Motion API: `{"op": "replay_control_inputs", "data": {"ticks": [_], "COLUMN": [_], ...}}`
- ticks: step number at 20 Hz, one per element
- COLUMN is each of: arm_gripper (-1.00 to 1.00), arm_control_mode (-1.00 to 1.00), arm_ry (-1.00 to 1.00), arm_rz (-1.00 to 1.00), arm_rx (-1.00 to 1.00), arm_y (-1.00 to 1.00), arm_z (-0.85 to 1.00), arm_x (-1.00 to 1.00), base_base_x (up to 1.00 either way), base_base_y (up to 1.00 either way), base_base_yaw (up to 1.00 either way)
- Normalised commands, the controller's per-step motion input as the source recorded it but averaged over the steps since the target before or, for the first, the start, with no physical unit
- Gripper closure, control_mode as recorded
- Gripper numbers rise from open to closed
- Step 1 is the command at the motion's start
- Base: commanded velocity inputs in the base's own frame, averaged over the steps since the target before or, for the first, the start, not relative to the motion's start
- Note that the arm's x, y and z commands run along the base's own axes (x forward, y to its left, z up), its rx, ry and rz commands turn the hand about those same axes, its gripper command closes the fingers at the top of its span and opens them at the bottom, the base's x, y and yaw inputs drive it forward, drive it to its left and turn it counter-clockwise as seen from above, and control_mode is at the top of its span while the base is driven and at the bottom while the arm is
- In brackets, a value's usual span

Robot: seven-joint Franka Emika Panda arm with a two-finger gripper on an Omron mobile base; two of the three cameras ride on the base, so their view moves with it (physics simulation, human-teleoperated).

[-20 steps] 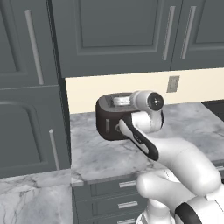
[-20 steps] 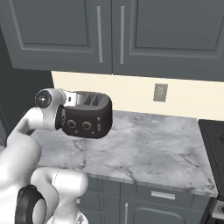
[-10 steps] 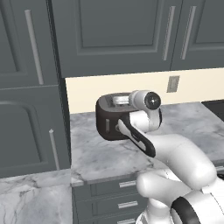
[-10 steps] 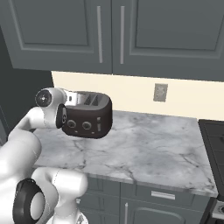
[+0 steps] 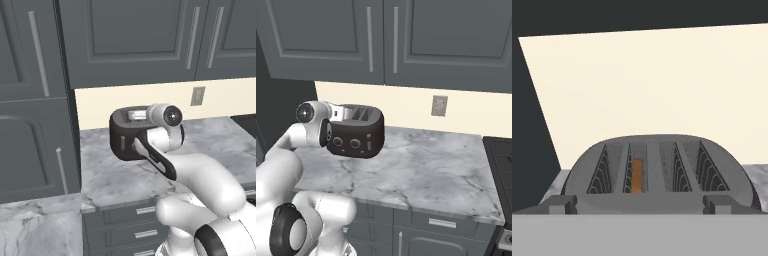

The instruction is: Start the toaster. Once the lever pops up, take the bread to the plate on the dining counter.

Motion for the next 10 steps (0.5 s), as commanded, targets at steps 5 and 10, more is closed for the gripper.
{"op": "replay_control_inputs", "data": {"ticks": [5,10], "arm_gripper": [-1.00,-1.00], "arm_control_mode": [-1.00,-1.00], "arm_ry": [0.00,0.00], "arm_rz": [0.00,0.00], "arm_rx": [0.00,0.00], "arm_y": [0.00,0.00], "arm_z": [-0.21,-0.08], "arm_x": [0.09,0.09], "base_base_x": [0.00,0.00], "base_base_y": [0.00,0.00], "base_base_yaw": [0.00,0.00]}}
